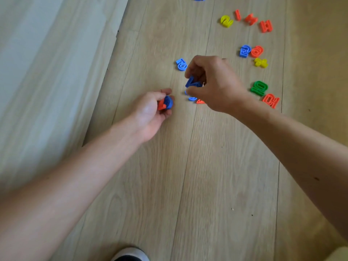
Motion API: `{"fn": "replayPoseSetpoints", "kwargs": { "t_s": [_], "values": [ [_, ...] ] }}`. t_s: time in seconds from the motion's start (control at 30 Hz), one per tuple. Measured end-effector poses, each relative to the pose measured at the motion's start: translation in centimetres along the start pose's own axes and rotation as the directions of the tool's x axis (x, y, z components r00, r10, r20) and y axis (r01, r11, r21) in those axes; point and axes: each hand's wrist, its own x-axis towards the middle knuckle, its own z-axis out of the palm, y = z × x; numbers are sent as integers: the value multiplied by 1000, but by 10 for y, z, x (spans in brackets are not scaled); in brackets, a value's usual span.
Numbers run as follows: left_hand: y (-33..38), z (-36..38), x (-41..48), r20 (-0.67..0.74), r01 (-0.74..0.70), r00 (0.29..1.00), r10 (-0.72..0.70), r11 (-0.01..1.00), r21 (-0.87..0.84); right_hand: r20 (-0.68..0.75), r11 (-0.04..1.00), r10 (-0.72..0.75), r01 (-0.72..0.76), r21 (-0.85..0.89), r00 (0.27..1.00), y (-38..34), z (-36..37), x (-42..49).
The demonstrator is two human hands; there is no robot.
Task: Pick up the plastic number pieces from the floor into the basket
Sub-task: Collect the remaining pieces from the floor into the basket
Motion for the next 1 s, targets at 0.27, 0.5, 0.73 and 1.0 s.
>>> {"fn": "replayPoseSetpoints", "kwargs": {
  "t_s": [0.27, 0.5, 0.73, 1.0],
  "values": [
    [7, 3, -10, 199, 242, 961, -191, 930, -276, 54, 971, -187, 176, 163, 981, -20, 0, -5],
    [6, -1, 1, -29, -15, 999, 21, 975, 222, 279, 907, 46, 77, -414, 959, 23, 2, -7],
    [-5, 0, 8, -68, -108, 987, 143, 924, 366, 263, 877, -5, 131, -463, 965, 23, 15, -2],
    [1, 5, 6, 17, 63, 998, -64, 996, 56, 242, 883, -53, 158, -442, 969, 25, 16, 4]
  ]
}}
